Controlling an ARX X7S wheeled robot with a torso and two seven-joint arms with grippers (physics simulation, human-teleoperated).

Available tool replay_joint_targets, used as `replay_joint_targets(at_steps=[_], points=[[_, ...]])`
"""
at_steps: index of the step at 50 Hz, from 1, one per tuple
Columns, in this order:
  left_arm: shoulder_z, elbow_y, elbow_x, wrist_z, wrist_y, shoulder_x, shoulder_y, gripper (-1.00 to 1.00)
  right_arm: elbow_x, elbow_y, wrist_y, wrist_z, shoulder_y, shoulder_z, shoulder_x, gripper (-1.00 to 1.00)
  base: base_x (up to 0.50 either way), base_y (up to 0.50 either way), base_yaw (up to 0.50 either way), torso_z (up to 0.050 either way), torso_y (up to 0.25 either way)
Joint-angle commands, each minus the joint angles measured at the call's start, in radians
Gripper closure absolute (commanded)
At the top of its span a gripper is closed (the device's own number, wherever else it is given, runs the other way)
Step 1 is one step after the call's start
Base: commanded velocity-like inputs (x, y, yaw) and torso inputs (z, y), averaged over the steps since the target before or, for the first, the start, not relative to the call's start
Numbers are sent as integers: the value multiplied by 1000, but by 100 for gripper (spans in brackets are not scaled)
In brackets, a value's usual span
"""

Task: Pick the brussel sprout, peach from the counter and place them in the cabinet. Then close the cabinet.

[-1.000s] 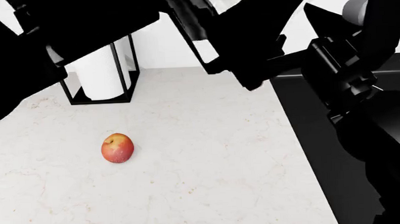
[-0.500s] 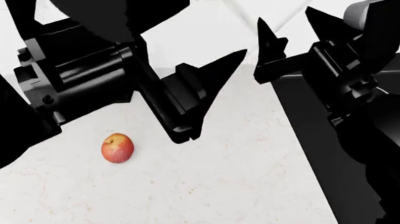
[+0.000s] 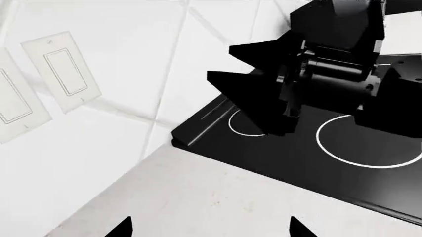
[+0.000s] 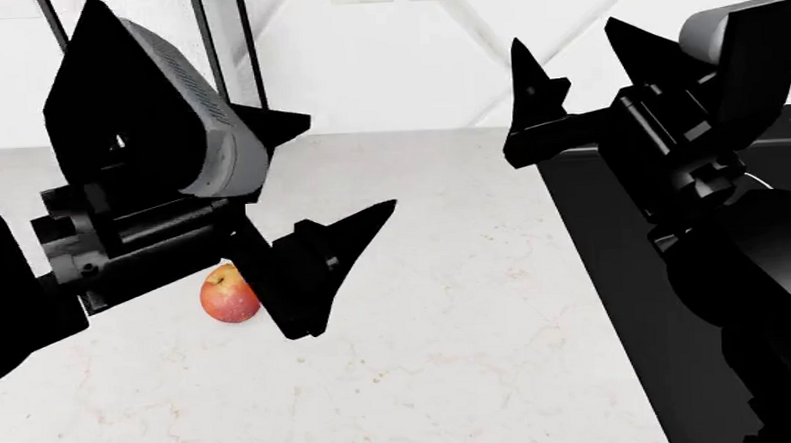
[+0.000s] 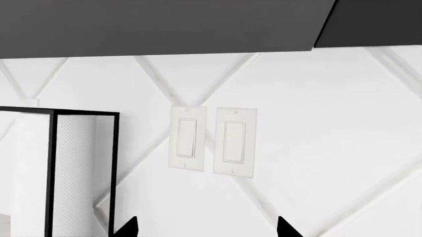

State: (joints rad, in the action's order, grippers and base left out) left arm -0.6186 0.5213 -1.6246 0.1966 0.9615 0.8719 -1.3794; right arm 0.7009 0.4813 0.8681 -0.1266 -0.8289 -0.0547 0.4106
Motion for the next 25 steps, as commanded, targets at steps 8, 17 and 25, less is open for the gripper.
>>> replay_joint_targets(at_steps=[8,17,25], points=[[-61,-18,59,-23,90,66,14,-100,3,-4,-7,-3,2,-4,3,-100,0,0,0,0,0],[-74,-34,61,-28,116,89,14,-100,9,-1,-2,-9,-2,-4,4,-100,0,0,0,0,0],[-77,-51,57,-25,129,105,9,-100,12,-2,-1,-12,-5,-5,6,-100,0,0,0,0,0]])
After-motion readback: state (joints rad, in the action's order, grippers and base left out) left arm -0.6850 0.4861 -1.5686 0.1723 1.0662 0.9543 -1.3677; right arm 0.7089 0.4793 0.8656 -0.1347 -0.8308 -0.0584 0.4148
